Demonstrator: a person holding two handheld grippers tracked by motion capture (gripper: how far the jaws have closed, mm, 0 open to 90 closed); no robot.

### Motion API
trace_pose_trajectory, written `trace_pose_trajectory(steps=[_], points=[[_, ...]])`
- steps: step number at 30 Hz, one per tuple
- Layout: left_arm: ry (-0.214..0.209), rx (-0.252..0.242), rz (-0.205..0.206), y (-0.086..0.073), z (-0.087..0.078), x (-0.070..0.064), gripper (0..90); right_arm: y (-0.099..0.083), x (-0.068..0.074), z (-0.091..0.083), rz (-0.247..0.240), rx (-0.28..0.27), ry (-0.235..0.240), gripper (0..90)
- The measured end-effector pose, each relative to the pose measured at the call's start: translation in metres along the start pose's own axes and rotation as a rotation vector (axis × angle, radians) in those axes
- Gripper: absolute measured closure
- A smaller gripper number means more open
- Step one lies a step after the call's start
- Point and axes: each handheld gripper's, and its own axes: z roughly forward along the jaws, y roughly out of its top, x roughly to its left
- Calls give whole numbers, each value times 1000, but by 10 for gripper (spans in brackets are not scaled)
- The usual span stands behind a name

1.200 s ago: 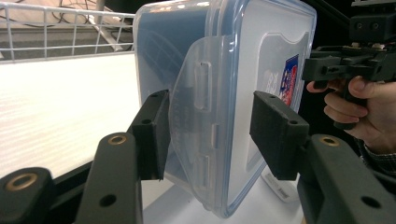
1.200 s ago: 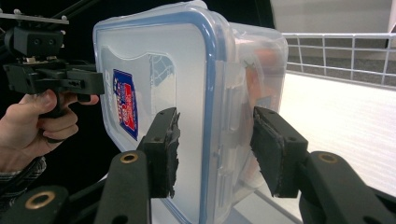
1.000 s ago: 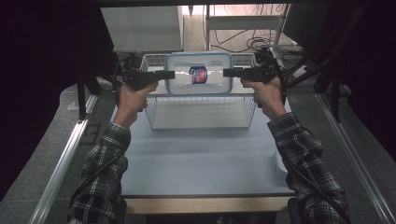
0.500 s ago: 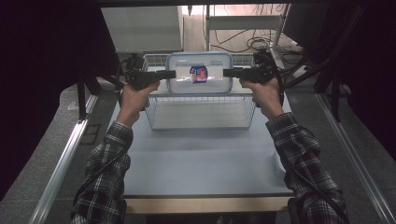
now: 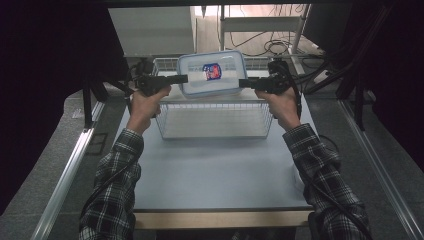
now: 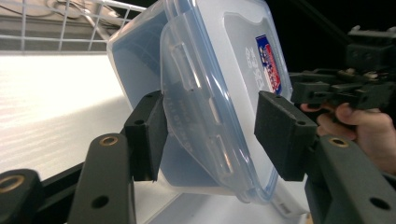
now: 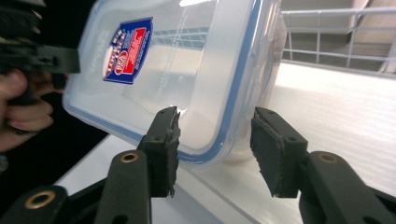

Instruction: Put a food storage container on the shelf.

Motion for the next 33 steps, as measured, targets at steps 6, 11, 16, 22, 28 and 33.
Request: trace_pose_trajectory(steps=[6,11,16,22,28,33], points=[[50,37,37,7,4,-1,398,3,1,1,13,13,-8,525],[130,47,75,10,5,-2,347,9,5,4,37,23,-34,487],[140,37,73,9,4,0,346,12,5,6,34,8,-67,483],[204,14,97,12,5,-4,356,18,10,11,-8,-25,-134,510],[229,8,152,12,7,-12,370,19,15,10,-94,-37,-136,495],[175,9,202,6,5,-20,281,15,19,5,-158,-35,-115,406]])
